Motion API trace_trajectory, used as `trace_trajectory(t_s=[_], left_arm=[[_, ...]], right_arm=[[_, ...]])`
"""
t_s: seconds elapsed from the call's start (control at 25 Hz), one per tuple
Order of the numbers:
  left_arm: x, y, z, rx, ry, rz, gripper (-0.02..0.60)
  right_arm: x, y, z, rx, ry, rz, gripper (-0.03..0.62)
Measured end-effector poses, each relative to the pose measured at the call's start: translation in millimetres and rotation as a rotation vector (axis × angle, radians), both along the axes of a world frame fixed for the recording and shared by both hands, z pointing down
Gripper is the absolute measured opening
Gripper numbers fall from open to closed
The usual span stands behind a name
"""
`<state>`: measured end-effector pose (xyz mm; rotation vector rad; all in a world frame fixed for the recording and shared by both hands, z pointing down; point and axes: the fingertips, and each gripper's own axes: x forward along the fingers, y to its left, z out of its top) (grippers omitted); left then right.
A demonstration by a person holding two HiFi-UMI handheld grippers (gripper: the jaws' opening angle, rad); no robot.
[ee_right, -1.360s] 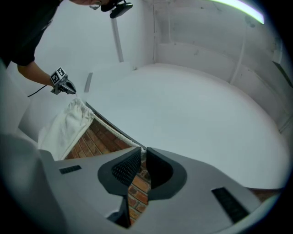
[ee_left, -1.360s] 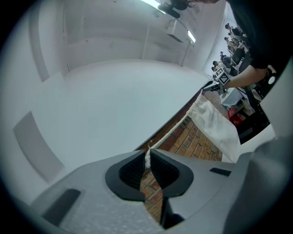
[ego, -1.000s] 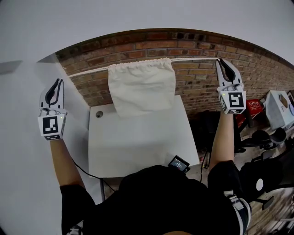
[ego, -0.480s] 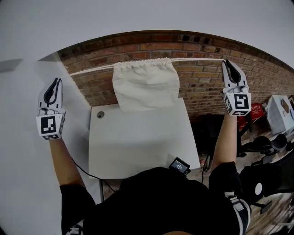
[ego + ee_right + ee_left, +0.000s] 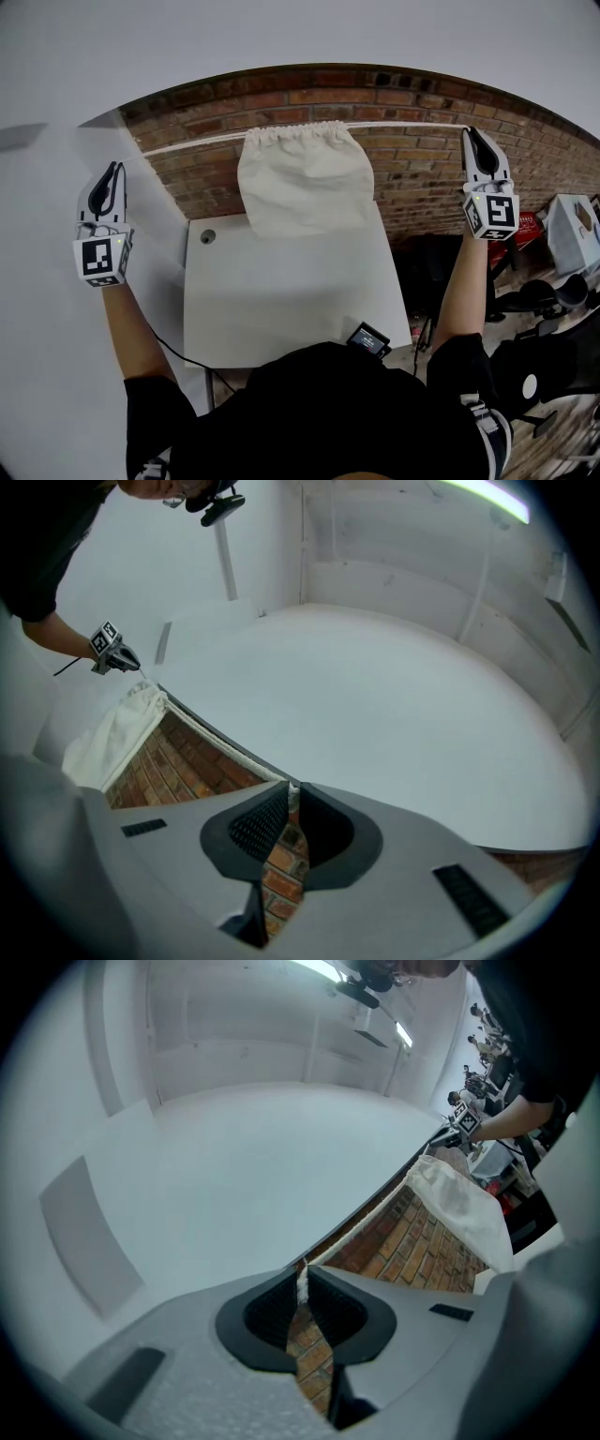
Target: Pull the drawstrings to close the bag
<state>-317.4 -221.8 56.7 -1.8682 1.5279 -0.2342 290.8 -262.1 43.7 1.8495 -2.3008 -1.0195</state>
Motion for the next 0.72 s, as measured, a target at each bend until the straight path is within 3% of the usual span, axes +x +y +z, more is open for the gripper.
trace_trajectory(t_s=[0.72], left_arm=[[-3.4,-4.1,-1.9,0.008,0.022,0.016,0.046]], right_arm=[[29.3,-1.4,9.8,-0.026,-0.051,0.032,0.041]])
